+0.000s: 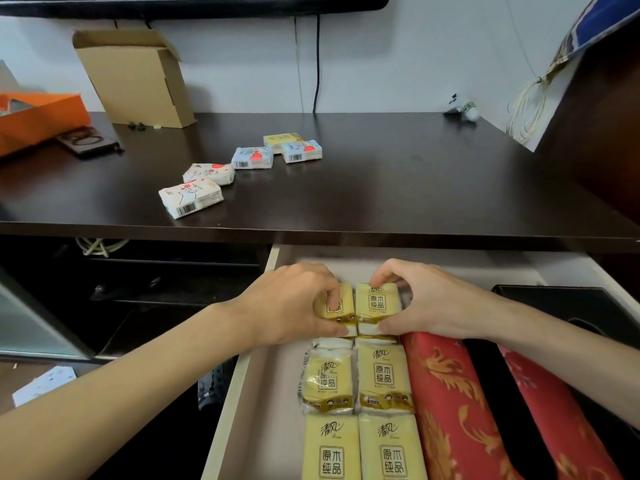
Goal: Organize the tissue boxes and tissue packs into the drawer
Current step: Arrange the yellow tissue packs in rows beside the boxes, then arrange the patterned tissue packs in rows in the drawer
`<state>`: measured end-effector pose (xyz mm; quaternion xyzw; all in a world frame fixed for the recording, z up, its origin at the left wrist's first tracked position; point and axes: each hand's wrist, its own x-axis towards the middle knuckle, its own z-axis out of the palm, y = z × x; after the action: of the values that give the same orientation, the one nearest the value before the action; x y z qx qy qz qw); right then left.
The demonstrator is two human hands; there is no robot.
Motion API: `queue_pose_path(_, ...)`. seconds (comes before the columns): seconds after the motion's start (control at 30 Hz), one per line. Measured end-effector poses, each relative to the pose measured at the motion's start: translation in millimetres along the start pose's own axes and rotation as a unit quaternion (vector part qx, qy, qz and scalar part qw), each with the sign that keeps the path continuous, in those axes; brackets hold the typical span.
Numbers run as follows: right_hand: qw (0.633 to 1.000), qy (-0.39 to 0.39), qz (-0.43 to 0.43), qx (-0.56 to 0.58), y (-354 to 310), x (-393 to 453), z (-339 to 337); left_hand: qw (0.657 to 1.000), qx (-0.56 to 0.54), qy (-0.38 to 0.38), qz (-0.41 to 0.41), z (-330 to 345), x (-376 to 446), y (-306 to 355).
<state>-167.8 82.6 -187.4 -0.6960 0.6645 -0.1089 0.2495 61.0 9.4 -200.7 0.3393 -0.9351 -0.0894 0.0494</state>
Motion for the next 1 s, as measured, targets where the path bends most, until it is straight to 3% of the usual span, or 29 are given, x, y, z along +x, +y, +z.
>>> queue_pose_path(0.17, 0.999, -0.028, 0.014, 0.005, -3.1, 2.0, -1.3, 1.000, -0.005, -0.006, 0.004, 3.3, 0.8, 0.2)
queue_pose_path(0.33, 1.000, -0.008, 0.005, 0.005, -6.1, -3.3, -3.9, 0.999, -0.050, 0.001, -0.018, 0.9, -0.1, 1.0)
queue_pose_path(0.53, 0.984, 0.116, -0.083, -0.111, -8.6, -22.7, 3.9, 0.997, -0.072, 0.027, -0.022, -23.1, -7.6, -2.6)
queue_pose_path(0.67, 0.967, 0.184, -0.137, -0.113, -24.6, -22.7, -6.1, 0.989, -0.096, 0.089, -0.065, -51.6, -17.4, -15.5)
queue_pose_path(0.87, 0.963, 0.222, -0.151, -0.015, -58.4, 56.8, -48.0, 0.957, -0.192, 0.185, -0.111, -87.5, -7.0, -55.7)
queue_pose_path(1.0, 0.968, 0.218, -0.115, 0.037, -81.7, 139.7, -65.5, 0.942, -0.169, 0.242, -0.158, -106.5, 21.6, -90.5)
